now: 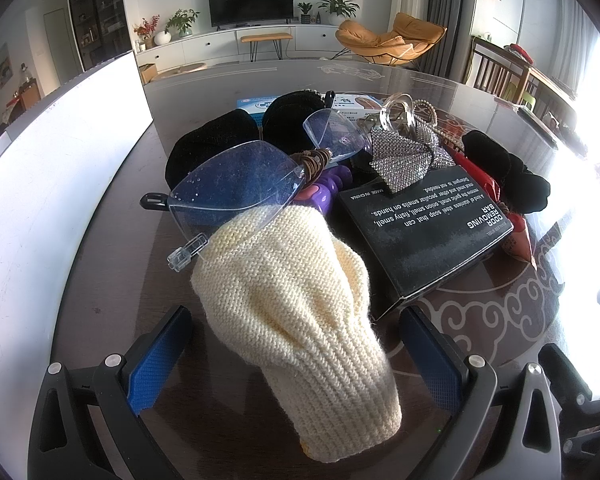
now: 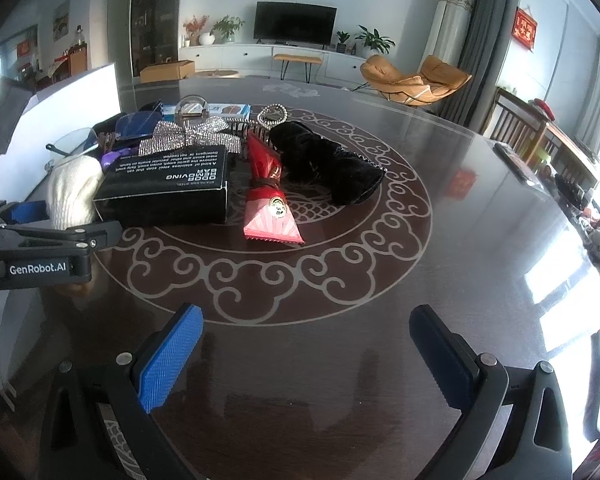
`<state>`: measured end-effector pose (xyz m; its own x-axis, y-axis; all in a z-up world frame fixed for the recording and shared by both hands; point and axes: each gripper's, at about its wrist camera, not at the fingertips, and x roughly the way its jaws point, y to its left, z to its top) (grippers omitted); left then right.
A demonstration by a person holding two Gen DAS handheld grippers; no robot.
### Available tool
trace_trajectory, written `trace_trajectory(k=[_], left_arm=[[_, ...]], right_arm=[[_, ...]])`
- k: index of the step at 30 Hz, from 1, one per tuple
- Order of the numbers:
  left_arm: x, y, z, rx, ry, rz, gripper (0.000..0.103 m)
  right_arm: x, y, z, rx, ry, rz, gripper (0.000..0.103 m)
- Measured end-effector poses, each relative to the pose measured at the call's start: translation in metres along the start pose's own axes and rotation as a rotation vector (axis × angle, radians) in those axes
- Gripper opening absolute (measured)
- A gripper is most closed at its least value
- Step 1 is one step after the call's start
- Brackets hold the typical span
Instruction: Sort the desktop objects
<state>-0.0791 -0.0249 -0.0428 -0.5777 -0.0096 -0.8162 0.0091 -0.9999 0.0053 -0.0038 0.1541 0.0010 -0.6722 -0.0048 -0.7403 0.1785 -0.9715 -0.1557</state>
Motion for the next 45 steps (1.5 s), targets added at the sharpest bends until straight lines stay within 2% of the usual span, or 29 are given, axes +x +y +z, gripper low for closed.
trace_trajectory(k=[7, 9, 10, 12, 16, 19, 23, 25, 26, 27, 28, 29, 30, 32, 35, 38, 41, 43, 45], left_arm=[[0.000, 0.000, 0.000, 0.000, 0.000, 0.000, 0.103], [-0.002, 0.001, -0.001, 0.036, 0.026, -0.024, 0.103], [-0.007, 0.004, -0.006, 0.077, 0.057, -0.053, 0.103], [-0.021, 0.015, -0.023, 0.104, 0.059, -0.072, 0.103], [-0.037, 0.036, -0.044, 0.112, 0.068, -0.087, 0.103], [-0.043, 0.040, -0.040, 0.054, 0.043, -0.159, 0.103], [-0.039, 0.023, -0.013, 0.028, 0.004, -0.175, 0.103], [-0.029, 0.006, 0.000, 0.042, 0.007, -0.135, 0.103], [-0.023, 0.000, 0.003, 0.053, 0.010, -0.112, 0.103], [-0.018, -0.006, 0.004, 0.069, 0.013, -0.078, 0.103], [-0.015, -0.011, 0.005, 0.090, 0.009, -0.046, 0.099], [-0.014, -0.014, 0.004, 0.112, -0.002, -0.022, 0.079], [-0.015, -0.015, 0.002, 0.131, -0.010, -0.004, 0.059], [-0.018, -0.011, -0.003, 0.145, -0.021, -0.017, 0.050], [-0.030, 0.007, -0.012, 0.136, -0.021, -0.073, 0.045], [-0.044, 0.018, -0.031, 0.161, -0.006, -0.088, 0.045], [-0.061, 0.027, -0.054, 0.181, 0.010, -0.111, 0.045], [-0.065, 0.032, -0.062, 0.175, 0.012, -0.126, 0.045], [-0.068, 0.036, -0.066, 0.166, 0.012, -0.130, 0.047]], right_arm=[[0.003, 0.003, 0.000, -0.020, 0.012, -0.011, 0.103], [0.004, 0.004, 0.000, -0.025, 0.014, -0.012, 0.103], [0.004, 0.004, 0.000, -0.025, 0.014, -0.011, 0.103], [0.003, 0.003, -0.001, -0.021, 0.010, -0.008, 0.103], [0.001, -0.002, -0.001, -0.003, 0.002, 0.013, 0.103], [0.000, -0.003, -0.001, 0.004, -0.003, 0.022, 0.103], [-0.003, -0.005, -0.002, 0.016, -0.012, 0.018, 0.103], [-0.010, -0.013, -0.003, 0.058, -0.051, 0.050, 0.103], [-0.020, -0.023, -0.005, 0.101, -0.104, 0.097, 0.103], [-0.033, -0.041, -0.011, 0.173, -0.188, 0.197, 0.103], [-0.036, -0.051, -0.015, 0.212, -0.214, 0.244, 0.103], [-0.034, -0.057, -0.016, 0.226, -0.206, 0.254, 0.103], [-0.026, -0.060, -0.014, 0.218, -0.161, 0.254, 0.103], [-0.008, -0.060, -0.007, 0.191, -0.073, 0.306, 0.103], [0.009, -0.048, 0.014, 0.105, -0.036, 0.356, 0.101], [0.035, -0.029, 0.052, -0.001, 0.048, 0.372, 0.076], [0.064, -0.017, 0.078, -0.043, 0.143, 0.370, 0.038], [0.077, -0.012, 0.089, -0.049, 0.166, 0.349, 0.037], [0.083, -0.007, 0.093, -0.061, 0.169, 0.336, 0.026]])
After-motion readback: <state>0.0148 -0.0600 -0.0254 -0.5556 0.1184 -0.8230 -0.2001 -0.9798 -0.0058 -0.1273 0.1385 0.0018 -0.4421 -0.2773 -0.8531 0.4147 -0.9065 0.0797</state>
